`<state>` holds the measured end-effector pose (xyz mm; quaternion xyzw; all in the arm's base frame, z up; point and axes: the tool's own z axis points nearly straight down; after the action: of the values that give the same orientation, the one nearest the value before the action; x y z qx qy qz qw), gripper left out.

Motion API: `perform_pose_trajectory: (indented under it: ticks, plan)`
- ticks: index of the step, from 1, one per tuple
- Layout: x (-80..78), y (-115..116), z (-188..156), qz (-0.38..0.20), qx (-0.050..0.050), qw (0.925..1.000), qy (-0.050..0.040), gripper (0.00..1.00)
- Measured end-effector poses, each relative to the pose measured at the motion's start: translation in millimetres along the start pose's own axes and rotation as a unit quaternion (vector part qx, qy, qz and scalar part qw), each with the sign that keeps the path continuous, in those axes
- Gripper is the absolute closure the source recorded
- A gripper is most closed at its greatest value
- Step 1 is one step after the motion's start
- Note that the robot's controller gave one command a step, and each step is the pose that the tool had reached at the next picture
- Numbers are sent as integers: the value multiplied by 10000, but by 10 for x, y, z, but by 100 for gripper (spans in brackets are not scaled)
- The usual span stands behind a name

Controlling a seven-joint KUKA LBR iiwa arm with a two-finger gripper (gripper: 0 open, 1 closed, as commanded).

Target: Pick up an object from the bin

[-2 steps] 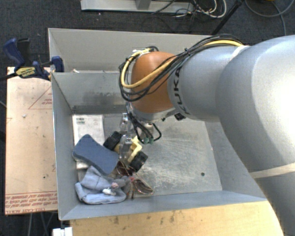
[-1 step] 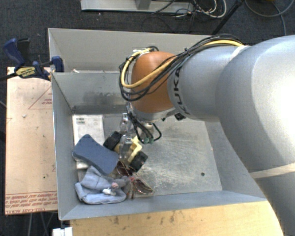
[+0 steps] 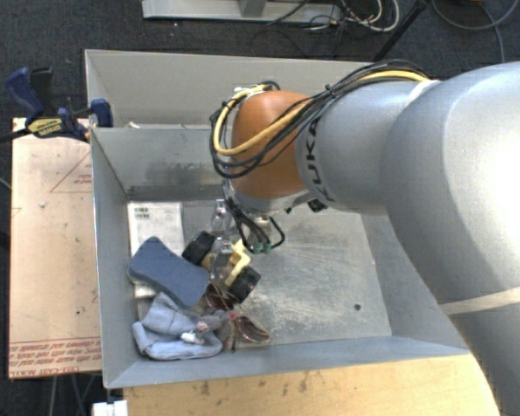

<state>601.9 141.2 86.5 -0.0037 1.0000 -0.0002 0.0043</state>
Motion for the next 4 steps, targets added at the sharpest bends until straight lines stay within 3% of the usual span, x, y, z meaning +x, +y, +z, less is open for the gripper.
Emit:
perform_pose_trajectory:
  ticks: [1, 2, 3, 4]
  plan:
    - [-58, 117, -1261, 136, -9, 9999, 31, 100]
    - [-57, 116, -1260, 136, -8, 9999, 34, 100]
    - [-71, 68, -1180, 837, -10, 9965, 29, 100]
    - [20, 49, -975, 1833, 4, 9831, 43, 100]
